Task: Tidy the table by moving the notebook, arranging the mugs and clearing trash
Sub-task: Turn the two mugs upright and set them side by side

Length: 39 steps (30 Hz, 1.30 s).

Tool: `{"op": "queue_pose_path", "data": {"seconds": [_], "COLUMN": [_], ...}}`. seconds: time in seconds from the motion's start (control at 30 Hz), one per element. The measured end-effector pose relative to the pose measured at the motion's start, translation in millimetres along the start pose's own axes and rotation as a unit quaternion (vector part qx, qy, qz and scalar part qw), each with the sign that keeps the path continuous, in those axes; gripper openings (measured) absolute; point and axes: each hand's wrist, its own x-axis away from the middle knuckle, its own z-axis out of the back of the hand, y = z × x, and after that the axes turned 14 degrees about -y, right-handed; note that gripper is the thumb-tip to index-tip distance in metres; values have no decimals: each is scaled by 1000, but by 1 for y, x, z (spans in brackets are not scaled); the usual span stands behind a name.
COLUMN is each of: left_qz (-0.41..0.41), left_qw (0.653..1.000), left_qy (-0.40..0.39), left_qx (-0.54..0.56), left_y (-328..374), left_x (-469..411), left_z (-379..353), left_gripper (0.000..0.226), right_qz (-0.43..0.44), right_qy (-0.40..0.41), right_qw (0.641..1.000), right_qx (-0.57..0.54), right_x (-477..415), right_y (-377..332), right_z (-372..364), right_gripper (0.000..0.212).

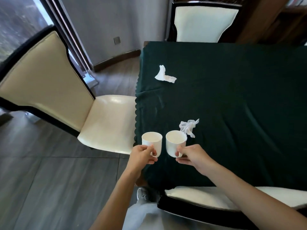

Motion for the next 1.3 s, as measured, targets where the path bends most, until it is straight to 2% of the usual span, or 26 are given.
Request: {"op": "queue_pose_path", "data": {"seconds": [0.27, 0.47, 0.57, 0.7, 0.83, 0.93, 1.03, 1.1, 1.2, 1.3], "left_qz": [11, 8, 19, 39, 68, 99, 101, 98, 104, 126], "left_qw": [998, 998, 1000, 997, 987, 977, 971, 966, 940, 905], "left_qy": [17, 9, 4, 12, 1, -34, -50, -55, -75, -83], "left_qx": [60, 62, 11, -65, -149, -187, -210, -233, -316, -398], "left_y": [-13, -26, -34, -43, -50, -53, -50, -43, -23, 1], "left_x": [-20, -22, -21, -16, -9, -3, 0, 2, 4, 0], "left_z": [-17, -26, -27, -24, -25, -25, -19, -14, -2, 10], "left_gripper": [29, 29, 33, 29, 31, 34, 29, 27, 26, 40], "right_qz": [-24, -43, -67, -75, -83, -82, -84, -89, -90, -104], "right_qy": [62, 34, 17, -1, -29, -20, -12, -17, -21, -42], "right_qw": [997, 997, 996, 995, 994, 994, 993, 993, 993, 992], "right_qx": [-45, -47, -57, -64, -67, -72, -82, -75, -67, -60], "right_x": [-27, -24, -20, -12, -8, -9, -8, -6, -3, 5], "right_y": [11, 23, 28, 32, 38, 43, 46, 46, 47, 46], "right_z": [-5, -6, -2, 4, 7, 11, 13, 14, 18, 25], "right_gripper": [12, 13, 20, 5, 7, 1, 6, 17, 33, 20]}}
